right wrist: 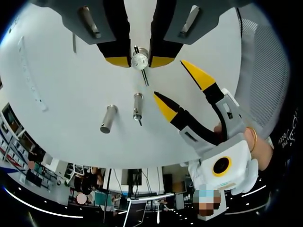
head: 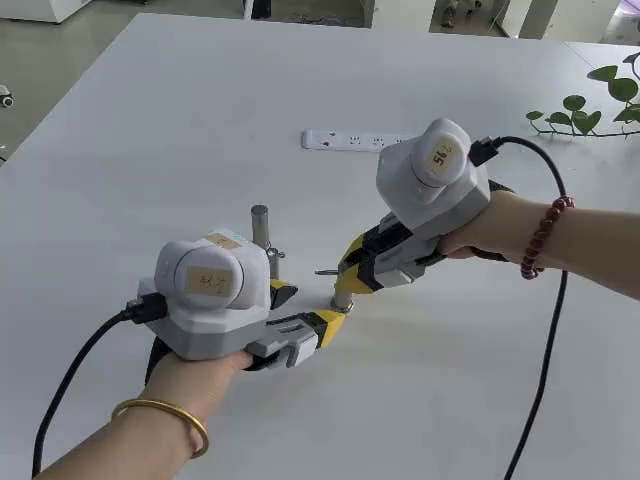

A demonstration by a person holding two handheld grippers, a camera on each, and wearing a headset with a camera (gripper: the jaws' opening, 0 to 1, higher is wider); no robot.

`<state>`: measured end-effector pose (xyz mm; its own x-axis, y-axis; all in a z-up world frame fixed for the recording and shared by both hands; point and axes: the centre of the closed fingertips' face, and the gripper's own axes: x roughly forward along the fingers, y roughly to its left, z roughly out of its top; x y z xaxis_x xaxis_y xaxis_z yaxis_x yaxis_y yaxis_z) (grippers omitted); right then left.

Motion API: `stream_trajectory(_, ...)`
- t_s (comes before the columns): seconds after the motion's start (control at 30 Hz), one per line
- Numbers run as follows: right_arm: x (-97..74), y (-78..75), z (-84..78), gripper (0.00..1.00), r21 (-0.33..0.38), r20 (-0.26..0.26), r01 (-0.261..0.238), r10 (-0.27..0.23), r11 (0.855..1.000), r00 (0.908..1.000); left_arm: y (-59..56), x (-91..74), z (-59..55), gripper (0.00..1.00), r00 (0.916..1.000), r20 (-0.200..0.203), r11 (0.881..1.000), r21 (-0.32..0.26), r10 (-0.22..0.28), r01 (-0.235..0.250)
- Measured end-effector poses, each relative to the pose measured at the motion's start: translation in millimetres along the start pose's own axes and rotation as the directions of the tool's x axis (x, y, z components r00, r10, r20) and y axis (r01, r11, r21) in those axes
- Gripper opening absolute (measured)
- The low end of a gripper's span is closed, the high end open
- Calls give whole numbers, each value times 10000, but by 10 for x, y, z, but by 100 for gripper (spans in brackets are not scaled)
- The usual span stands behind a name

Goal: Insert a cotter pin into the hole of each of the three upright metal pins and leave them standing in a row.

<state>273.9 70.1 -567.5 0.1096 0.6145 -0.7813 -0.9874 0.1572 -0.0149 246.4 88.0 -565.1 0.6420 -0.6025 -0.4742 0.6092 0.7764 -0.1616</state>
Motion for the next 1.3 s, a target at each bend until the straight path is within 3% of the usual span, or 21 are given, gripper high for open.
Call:
stream_trajectory(0.2,14,-7,-1,9,-41,177,19,-18,10000,9998,17,-61,-5,37,10000,-31,9999,100,-3,4)
stream_trajectory(0.43,24,-20,17,9,385,371,-12,-2,9993,9993,56,-128,-33,37,9999,-143,9998,158,75,-73)
stream_trajectory(0.6,25,-21,17,8,279,367,-45,35,9996,9993,98,-177,12,38,9998,38,9998,62,193,-193)
stream_trajectory(1.0,37,-74,13,8,-125,158,-41,43,9999,9999,157,-294,67,46,9991,207,9988,308,362,-369)
stream_trajectory(1.3,39,-131,70,8,40,213,162,-163,9999,9996,210,-364,82,57,9985,293,9986,210,473,-479)
